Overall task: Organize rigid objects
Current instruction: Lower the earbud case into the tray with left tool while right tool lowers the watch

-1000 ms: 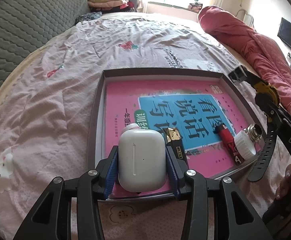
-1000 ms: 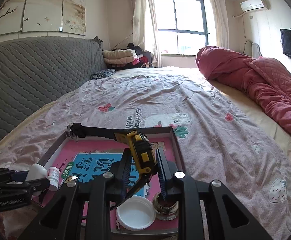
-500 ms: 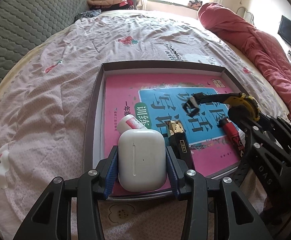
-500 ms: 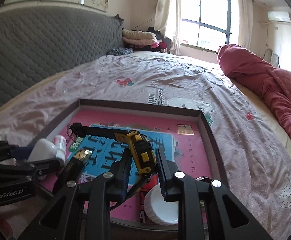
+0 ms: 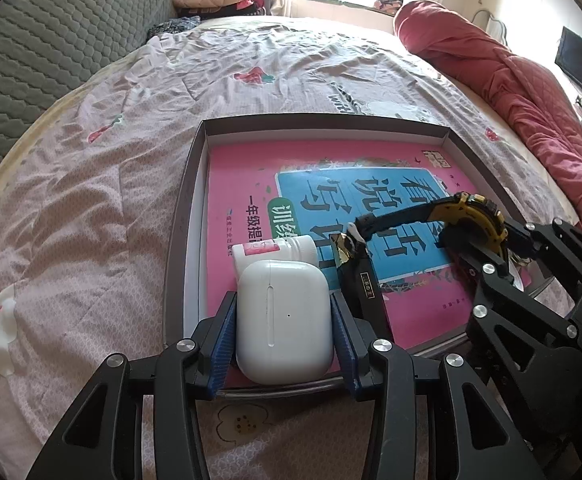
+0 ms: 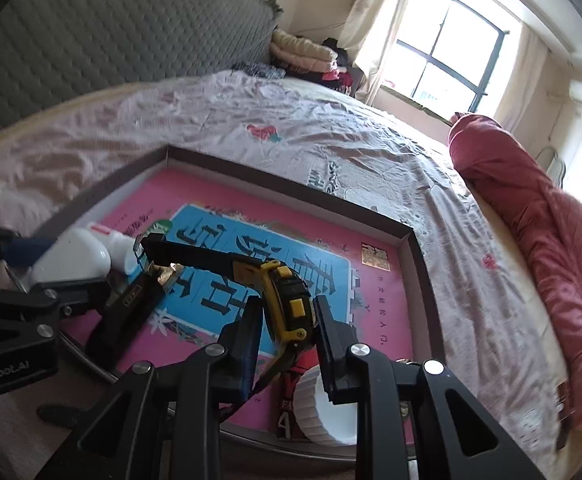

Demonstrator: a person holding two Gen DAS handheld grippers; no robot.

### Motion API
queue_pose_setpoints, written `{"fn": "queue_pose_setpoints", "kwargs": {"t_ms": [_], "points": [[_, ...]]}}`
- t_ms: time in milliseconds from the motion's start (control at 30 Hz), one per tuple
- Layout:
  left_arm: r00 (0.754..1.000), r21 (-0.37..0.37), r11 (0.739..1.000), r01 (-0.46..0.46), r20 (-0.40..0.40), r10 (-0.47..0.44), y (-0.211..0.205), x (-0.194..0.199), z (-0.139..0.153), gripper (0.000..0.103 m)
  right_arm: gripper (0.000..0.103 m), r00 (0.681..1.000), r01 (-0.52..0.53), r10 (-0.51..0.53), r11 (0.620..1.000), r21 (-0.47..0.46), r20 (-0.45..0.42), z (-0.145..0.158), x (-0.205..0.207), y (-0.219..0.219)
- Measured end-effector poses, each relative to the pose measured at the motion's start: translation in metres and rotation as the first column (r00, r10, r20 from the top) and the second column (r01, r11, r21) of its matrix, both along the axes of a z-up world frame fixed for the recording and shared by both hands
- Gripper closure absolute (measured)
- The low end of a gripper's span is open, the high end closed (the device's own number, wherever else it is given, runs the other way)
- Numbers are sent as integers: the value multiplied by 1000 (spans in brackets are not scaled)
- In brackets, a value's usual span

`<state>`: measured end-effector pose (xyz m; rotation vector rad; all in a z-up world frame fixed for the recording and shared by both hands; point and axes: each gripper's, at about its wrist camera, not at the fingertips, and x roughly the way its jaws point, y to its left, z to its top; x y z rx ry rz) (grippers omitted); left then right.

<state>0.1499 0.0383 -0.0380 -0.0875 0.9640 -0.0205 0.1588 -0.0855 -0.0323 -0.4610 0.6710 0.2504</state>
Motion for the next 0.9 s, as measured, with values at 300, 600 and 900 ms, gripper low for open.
{"fn": "queue_pose_setpoints", "kwargs": {"t_ms": [300, 600, 900], "points": [[1000, 0, 1000, -6, -10, 6, 1, 0, -2, 58, 76, 998, -45, 49, 996, -73, 51, -2, -6, 13], [1000, -12, 1000, -11, -9, 10, 5, 0, 0, 59, 74, 995, -103, 103, 995, 3, 12, -3, -10, 13], [1000, -16, 1000, -13, -11, 13, 5, 1, -1, 59, 74, 999, -23, 25, 998, 62, -29, -2, 3, 2]]}}
